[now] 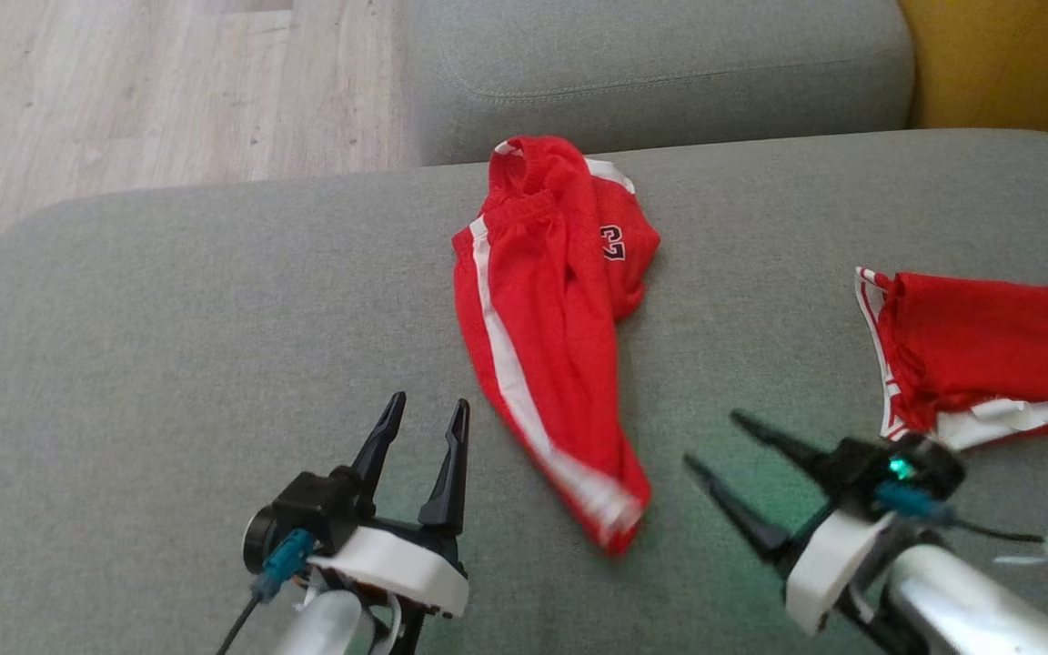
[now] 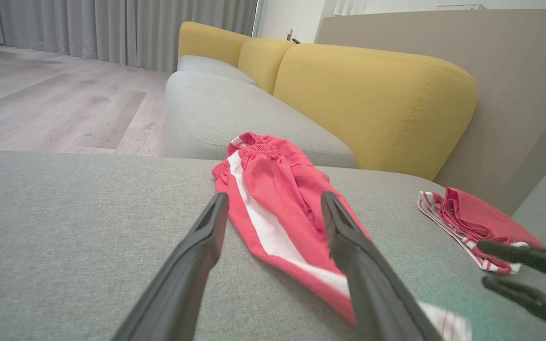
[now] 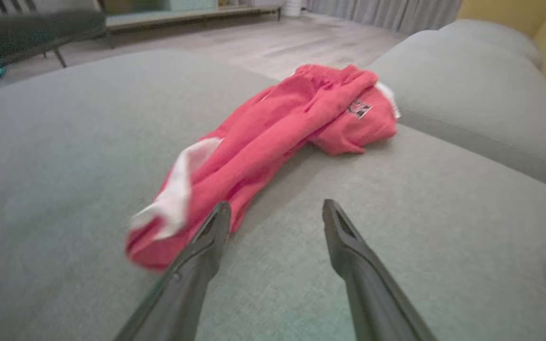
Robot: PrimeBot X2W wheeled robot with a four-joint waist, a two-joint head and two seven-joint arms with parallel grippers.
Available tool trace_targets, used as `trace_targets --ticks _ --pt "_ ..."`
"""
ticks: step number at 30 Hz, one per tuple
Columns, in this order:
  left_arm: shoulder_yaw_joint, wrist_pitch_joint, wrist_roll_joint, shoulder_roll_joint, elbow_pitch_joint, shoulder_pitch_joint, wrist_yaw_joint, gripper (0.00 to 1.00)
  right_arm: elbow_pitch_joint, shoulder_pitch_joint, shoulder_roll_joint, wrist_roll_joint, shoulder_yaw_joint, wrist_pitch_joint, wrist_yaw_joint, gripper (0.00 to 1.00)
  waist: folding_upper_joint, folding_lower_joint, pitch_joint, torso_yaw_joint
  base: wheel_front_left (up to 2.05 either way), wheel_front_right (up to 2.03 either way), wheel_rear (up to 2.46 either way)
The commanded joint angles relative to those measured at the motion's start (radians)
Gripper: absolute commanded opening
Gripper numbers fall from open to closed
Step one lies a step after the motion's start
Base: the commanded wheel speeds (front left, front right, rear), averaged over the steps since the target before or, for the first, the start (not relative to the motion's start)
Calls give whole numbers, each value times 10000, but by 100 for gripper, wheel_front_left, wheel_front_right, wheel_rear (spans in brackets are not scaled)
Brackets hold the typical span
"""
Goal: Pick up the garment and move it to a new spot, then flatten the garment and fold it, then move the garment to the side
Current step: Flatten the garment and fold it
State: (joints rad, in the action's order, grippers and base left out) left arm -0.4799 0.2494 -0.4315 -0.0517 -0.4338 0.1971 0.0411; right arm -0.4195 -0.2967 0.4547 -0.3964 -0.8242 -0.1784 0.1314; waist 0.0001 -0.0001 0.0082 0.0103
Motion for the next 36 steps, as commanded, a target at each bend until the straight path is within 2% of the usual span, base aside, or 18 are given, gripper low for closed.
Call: trace_targets --ticks 1,7,11,14,19,26,32,36 --pt "352 124 11 14 315 286 3 100 378 -71 119 -17 234 -145 -7 100 -1 1 0 -22 0 0 0" --pt "395 124 71 14 302 246 39 100 1495 812 -499 361 2948 -494 -7 100 -1 1 -25 -104 0 0 0" --pt "382 124 85 14 331 255 67 100 2094 1479 -1637 777 4973 -658 -7 100 -1 1 -4 -43 0 0 0" --pt "256 124 67 14 334 297 96 100 2353 1882 -2460 1208 5771 -691 -7 100 -1 1 79 134 0 0 0" --pt "227 124 48 14 354 373 62 100 2624 2061 -3080 1874 5867 -529 -7 100 -1 1 320 433 0 0 0" --pt "132 124 42 14 369 590 95 100 2513 1276 -3448 2215 5896 84 -7 100 -1 1 783 1070 0 0 0" --pt "-13 124 -88 14 386 840 73 100 1447 -149 -3649 1821 5217 1419 -7 100 -1 1 1183 1741 0 0 0" --pt "-132 124 -159 14 404 982 53 100 286 -1279 -3715 1549 4702 2060 -7 100 -1 1 1480 2103 0 0 0"
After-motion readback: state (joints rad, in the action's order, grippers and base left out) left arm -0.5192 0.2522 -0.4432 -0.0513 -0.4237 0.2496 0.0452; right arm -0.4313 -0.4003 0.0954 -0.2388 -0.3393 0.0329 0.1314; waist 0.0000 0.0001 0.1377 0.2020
